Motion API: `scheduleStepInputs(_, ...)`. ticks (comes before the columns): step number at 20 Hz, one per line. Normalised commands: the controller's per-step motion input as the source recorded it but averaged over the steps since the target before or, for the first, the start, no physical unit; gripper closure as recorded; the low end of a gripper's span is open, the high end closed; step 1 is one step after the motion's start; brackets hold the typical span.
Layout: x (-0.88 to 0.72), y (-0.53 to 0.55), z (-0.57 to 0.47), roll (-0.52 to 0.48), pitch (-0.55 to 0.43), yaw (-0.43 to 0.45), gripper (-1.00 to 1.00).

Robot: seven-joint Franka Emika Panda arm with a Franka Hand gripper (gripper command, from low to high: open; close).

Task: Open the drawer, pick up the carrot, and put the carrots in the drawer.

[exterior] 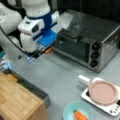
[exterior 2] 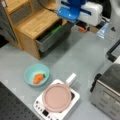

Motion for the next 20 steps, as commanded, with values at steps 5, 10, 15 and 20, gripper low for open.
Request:
scheduleStepInputs(5, -0.03, -0.18, -0.09, -0.057, -0.047, 0.111, -1.00)
scheduleStepInputs(10, -0.01, -0.05, -0.06, -0.056, -0.055, 0.102, -1.00)
scheduleStepInputs(15, -0.01, -0.04, -0.06, -0.056, -0.056, 0.102, -1.00)
scheduleStepInputs(20, -0.07, -0.04, -0.11, -0.126, -0.092, -0.012, -1.00)
